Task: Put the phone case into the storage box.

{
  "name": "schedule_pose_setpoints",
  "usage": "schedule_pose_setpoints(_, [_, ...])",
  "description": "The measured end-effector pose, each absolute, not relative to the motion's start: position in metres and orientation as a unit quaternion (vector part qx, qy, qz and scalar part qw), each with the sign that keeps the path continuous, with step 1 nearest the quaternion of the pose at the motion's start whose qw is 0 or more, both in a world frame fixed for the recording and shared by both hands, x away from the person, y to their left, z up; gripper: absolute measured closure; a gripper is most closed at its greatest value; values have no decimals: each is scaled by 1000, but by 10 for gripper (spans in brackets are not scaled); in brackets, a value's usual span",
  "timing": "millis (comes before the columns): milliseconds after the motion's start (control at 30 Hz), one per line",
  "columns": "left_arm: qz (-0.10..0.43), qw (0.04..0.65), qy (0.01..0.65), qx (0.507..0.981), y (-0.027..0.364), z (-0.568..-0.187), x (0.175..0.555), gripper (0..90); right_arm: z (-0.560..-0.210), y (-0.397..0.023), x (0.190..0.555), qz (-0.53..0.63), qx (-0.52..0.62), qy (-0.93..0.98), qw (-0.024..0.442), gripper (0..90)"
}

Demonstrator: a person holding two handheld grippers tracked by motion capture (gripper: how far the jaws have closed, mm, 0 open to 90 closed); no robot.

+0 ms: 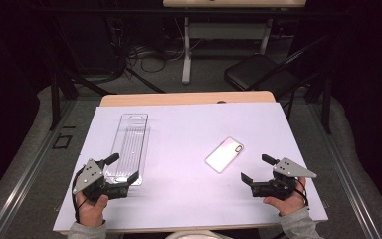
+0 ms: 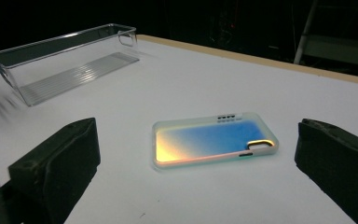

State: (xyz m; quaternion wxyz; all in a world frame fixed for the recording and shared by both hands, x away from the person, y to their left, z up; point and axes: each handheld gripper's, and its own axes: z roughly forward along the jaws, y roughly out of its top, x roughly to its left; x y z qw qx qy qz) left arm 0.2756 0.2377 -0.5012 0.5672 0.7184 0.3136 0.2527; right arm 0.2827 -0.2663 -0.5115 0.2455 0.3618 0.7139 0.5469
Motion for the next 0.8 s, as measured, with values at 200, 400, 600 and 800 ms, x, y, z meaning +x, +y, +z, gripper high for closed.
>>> schedule_pose_setpoints(200, [255, 560, 310, 725, 232, -499, 276, 63, -508, -265, 290, 523, 385, 722, 240, 50])
schedule_pose_setpoints(400, [241, 563, 332, 717, 232, -499, 279, 56, -498, -267, 300, 512, 395, 728, 229, 132])
schedule_pose_setpoints(600, [238, 569, 335, 713, 232, -499, 280, 58, -484, -272, 317, 498, 406, 733, 220, 153])
schedule_pose_setpoints(800, [236, 565, 335, 716, 232, -499, 280, 62, -472, -275, 337, 478, 412, 743, 221, 195])
